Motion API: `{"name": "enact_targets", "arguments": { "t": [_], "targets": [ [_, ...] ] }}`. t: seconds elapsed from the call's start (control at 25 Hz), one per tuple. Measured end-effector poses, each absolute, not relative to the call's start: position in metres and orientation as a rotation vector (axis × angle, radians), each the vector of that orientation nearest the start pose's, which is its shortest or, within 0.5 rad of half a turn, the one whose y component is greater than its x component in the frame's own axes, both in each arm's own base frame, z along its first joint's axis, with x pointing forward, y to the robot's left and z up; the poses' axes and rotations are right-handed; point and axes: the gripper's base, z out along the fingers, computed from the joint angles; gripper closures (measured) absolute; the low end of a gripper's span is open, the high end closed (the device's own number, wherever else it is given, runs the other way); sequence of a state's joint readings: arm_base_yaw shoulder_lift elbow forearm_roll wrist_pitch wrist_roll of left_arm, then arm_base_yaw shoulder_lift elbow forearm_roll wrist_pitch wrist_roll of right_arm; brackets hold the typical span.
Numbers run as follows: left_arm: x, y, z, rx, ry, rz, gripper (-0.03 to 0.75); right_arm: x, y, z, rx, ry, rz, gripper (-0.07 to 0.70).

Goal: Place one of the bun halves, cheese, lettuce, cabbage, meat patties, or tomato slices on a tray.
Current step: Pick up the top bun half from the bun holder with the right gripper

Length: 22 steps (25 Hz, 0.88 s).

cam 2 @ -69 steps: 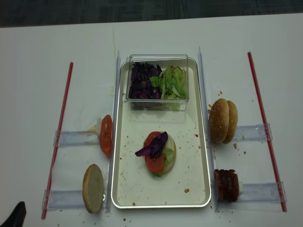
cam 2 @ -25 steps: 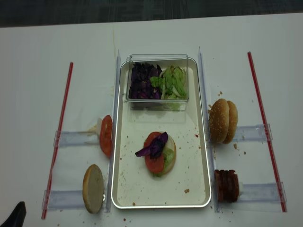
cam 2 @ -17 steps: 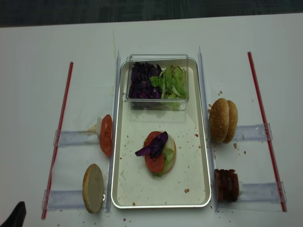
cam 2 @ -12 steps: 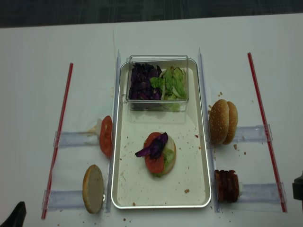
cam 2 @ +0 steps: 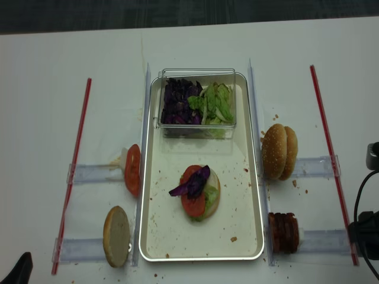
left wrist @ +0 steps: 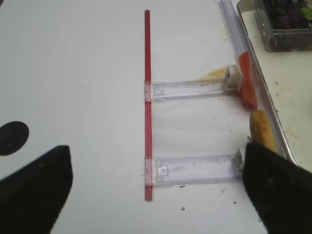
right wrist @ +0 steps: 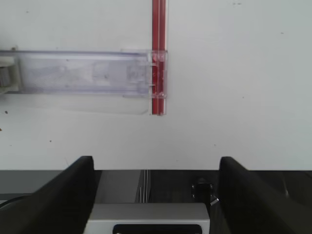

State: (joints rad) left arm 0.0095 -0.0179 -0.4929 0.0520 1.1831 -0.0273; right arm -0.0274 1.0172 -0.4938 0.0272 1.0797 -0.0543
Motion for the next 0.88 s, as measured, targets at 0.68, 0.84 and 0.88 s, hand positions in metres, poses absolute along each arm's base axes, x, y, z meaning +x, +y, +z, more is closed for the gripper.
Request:
{"name": "enact_targets", "arguments": {
  "t": [0.68, 0.84, 0.88],
  "targets": [
    [-0.012, 0.004, 0.266, -0.046, 2.155, 0.053, 0.03, 0.245, -0.003, 0.235, -0.012, 3.067, 0.064, 0.073],
    [-0.012, 0.004, 0.266, -0.046, 2.155, 0.053, 0.03, 0.279, -0.004, 0.236, -0.015, 3.065, 0.065, 0.073],
    [-0.012, 0.004, 0.266, -0.046, 2.155, 0.053, 0.03, 0.287, -0.004, 0.238, -0.016, 3.059, 0.064, 0.073]
  ]
}}
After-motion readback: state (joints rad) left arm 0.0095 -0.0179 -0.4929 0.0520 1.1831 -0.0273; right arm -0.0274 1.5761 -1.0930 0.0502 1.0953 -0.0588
